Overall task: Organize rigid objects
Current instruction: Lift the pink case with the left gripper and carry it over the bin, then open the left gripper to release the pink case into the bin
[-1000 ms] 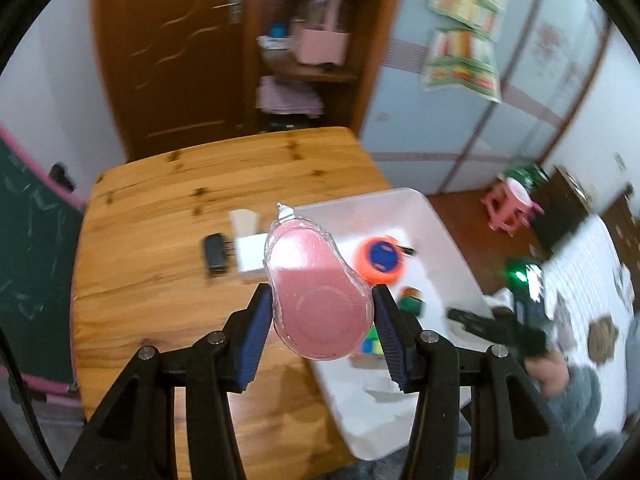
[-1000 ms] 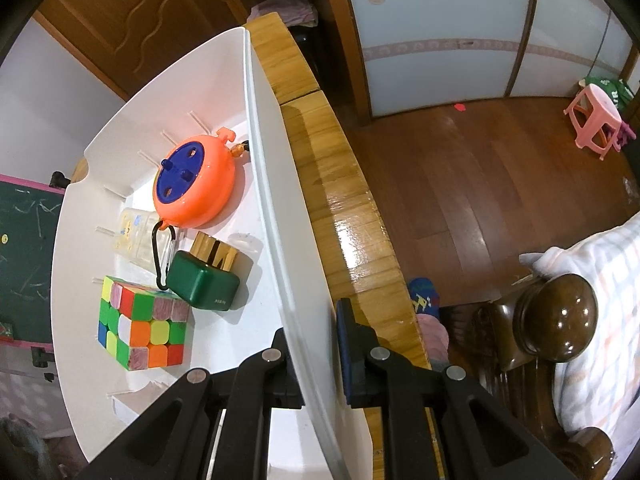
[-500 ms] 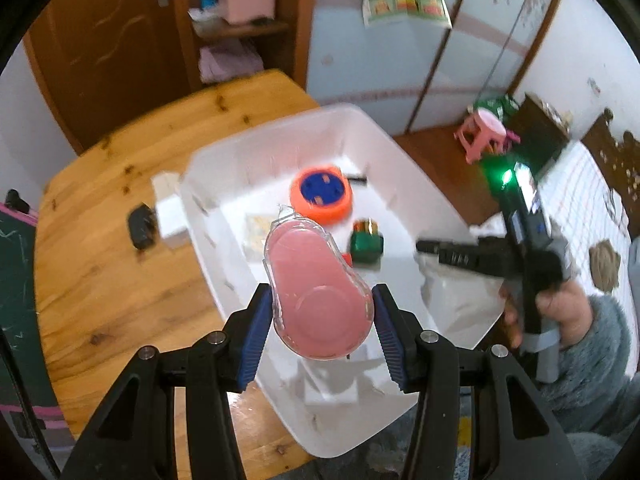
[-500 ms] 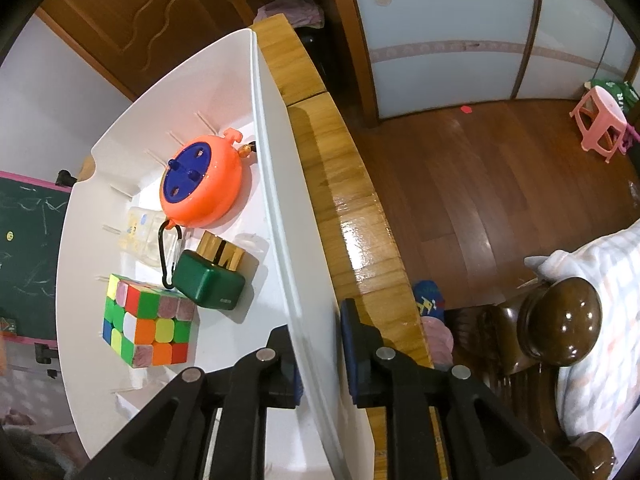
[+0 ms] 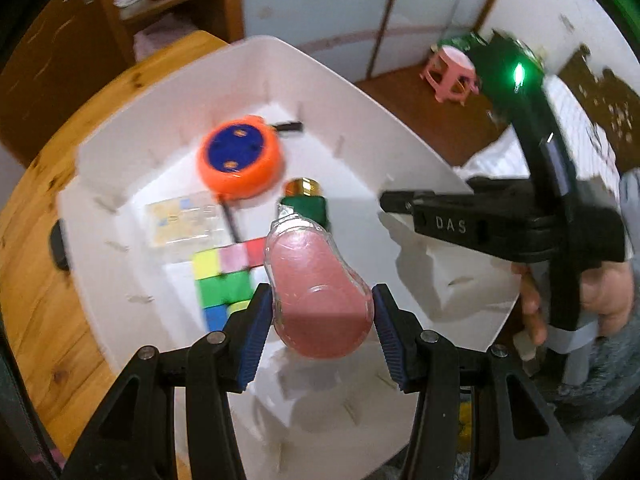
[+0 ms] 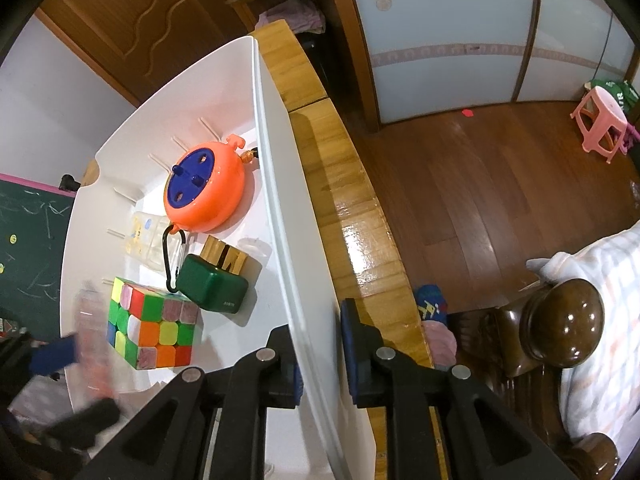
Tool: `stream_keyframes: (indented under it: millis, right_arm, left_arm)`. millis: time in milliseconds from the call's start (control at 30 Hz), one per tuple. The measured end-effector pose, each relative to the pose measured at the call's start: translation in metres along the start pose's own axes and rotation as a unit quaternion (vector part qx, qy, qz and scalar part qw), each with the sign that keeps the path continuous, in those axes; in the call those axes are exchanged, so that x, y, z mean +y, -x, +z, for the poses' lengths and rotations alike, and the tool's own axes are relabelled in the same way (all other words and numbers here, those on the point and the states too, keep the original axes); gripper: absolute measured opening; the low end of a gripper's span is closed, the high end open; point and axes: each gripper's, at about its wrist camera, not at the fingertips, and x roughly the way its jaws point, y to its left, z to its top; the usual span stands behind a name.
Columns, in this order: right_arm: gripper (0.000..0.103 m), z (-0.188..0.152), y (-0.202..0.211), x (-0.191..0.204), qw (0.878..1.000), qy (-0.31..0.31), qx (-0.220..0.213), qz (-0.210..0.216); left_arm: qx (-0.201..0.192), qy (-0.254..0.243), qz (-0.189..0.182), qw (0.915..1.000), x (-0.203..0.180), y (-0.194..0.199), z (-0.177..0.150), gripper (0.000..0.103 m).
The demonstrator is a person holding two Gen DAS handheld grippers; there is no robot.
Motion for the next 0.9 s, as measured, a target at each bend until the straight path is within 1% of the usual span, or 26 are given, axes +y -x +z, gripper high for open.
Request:
stream_keyframes:
  millis: [133, 267, 333, 367, 400, 467, 500, 667, 900]
  right_arm:
    - [0.018, 0.0, 0.0, 0.0, 1.0, 0.002, -0.002, 0.0]
    - [0.019, 0.0, 0.0, 0.001, 1.0, 0.005, -0.002, 0.001]
    - [0.019, 0.0, 0.0, 0.002, 1.0, 0.007, -0.001, 0.001]
    - [0.019, 0.001, 0.0, 0.002, 1.0, 0.008, -0.001, 0.001]
    - [0.019, 0.001, 0.0, 0.002, 1.0, 0.008, -0.001, 0.001]
    - [0.019, 0.001, -0.001, 0.002, 1.0, 0.008, -0.001, 0.001]
    - [0.02, 0.001, -0.001, 0.003, 1.0, 0.008, -0.001, 0.002]
    - [0.02, 0.001, 0.0, 0.003, 1.0, 0.006, -0.002, 0.003]
    - [0.02, 0.002, 0.0, 0.002, 1.0, 0.003, -0.001, 0.004]
  left_arm:
    - [0.016, -0.019, -0.003, 0.9997, -0.009, -0.017, 0.003, 0.054]
    - [0.021, -0.022, 0.003, 0.9995, -0.01, -0.025, 0.004, 0.055]
    - [0.03, -0.02, -0.003, 0.9993, -0.01, -0.03, 0.004, 0.056]
    - [0.026, -0.022, -0.004, 0.9994, -0.011, -0.029, 0.005, 0.062]
    - [0.024, -0.024, -0.008, 0.9994, -0.012, -0.029, 0.005, 0.066]
    - [0.023, -0.023, -0.022, 0.9992, -0.013, -0.028, 0.005, 0.08]
    - [0.023, -0.023, -0.026, 0.9991, -0.013, -0.027, 0.005, 0.083]
    - [0.013, -0.03, -0.015, 0.9994, -0.015, -0.022, 0.004, 0.083]
    - [-0.021, -0.023, -0.021, 0.9993, -0.007, 0.007, -0.003, 0.083]
